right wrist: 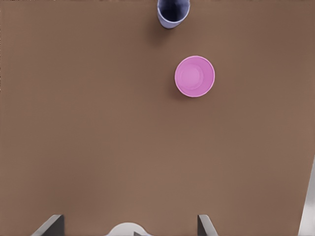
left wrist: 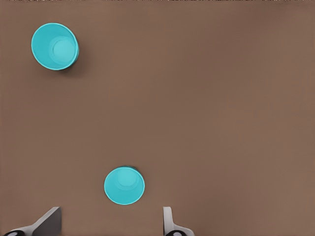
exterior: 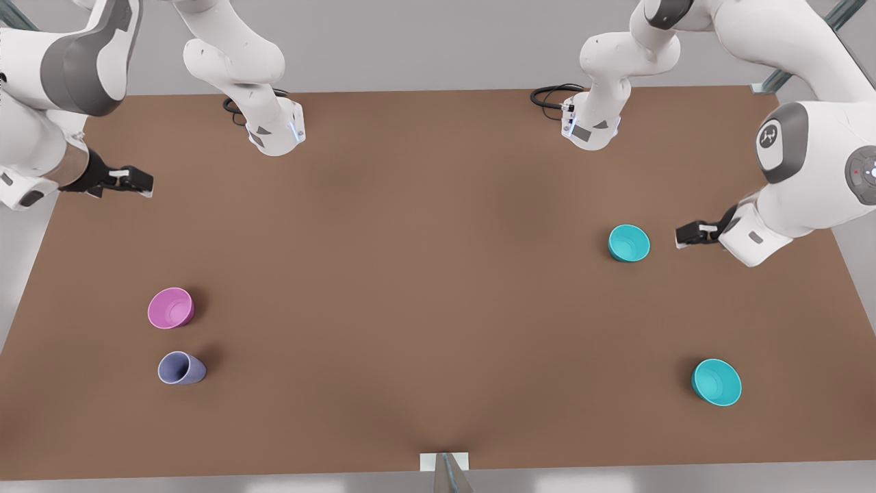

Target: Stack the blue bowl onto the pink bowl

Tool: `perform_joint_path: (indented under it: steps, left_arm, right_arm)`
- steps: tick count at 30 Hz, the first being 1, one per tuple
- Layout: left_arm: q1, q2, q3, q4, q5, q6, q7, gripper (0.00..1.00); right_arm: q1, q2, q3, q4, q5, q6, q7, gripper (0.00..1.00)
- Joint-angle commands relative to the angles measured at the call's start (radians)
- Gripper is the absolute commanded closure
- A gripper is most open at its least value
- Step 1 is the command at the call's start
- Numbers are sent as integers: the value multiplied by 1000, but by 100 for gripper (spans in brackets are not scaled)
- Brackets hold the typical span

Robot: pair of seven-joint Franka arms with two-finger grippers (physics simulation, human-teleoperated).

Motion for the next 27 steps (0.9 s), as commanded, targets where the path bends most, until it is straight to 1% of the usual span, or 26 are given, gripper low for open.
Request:
perform_joint_path:
  steps: [1, 2, 3, 4, 6, 8, 9, 10, 11, 13, 15, 16, 18, 19, 22, 23, 24, 27]
  left_arm:
    - [1, 0, 0, 0, 8, 35, 3, 0]
    - [-1, 0, 0, 0, 8, 35, 3, 0]
    - [-1, -1, 0, 0, 8, 35, 3, 0]
    - [1, -3, 0, 0, 8, 35, 3, 0]
    - [1, -3, 1, 7, 8, 45, 3, 0]
    - [3, -1, 1, 2, 10, 39, 3, 0]
    - [1, -3, 1, 4, 10, 36, 3, 0]
    - [1, -5, 1, 2, 10, 35, 3, 0]
    - [1, -6, 1, 2, 10, 33, 3, 0]
    - [1, -6, 1, 2, 10, 33, 3, 0]
    - [1, -6, 1, 2, 10, 35, 3, 0]
    - [3, -6, 1, 2, 10, 33, 3, 0]
    - [1, -6, 1, 2, 10, 33, 3, 0]
    - [3, -6, 1, 2, 10, 33, 3, 0]
    - [3, -6, 1, 2, 10, 33, 3, 0]
    - [3, -6, 1, 2, 10, 33, 3, 0]
    - [3, -6, 1, 2, 10, 33, 3, 0]
    - [1, -3, 1, 0, 10, 29, 3, 0]
  right_arm:
    - [-8, 2, 0, 2, 0, 46, -42, 0]
    - [-8, 5, 0, 5, 0, 46, -41, 0]
    - [4, 43, 3, 22, -20, 41, -44, 0]
    - [-6, 123, -2, 51, -28, 35, -49, 0]
    - [-90, 301, -5, 80, -28, 44, -73, 0]
    - [-190, 462, -3, 183, -28, 102, -85, 0]
    - [-203, 513, -5, 180, -59, 165, -99, 0]
    - [-229, 543, -3, 180, -54, 190, -99, 0]
    - [-250, 568, -3, 178, -45, 222, -107, 0]
    - [-264, 586, -3, 171, -57, 375, -213, 0]
    - [-284, 614, -3, 149, -49, 569, -341, 0]
    - [-321, 641, -3, 149, -46, 584, -380, 0]
    - [-341, 669, -3, 143, -43, 633, -380, 0]
    - [-347, 674, -2, 112, -40, 638, -380, 0]
    - [-365, 669, -2, 0, 64, 779, -375, 0]
    - [-365, 672, 0, -9, 81, 797, -369, 0]
    - [-373, 671, 0, -66, 118, 881, -368, 0]
    - [-379, 657, 1, -121, 165, 900, -346, 0]
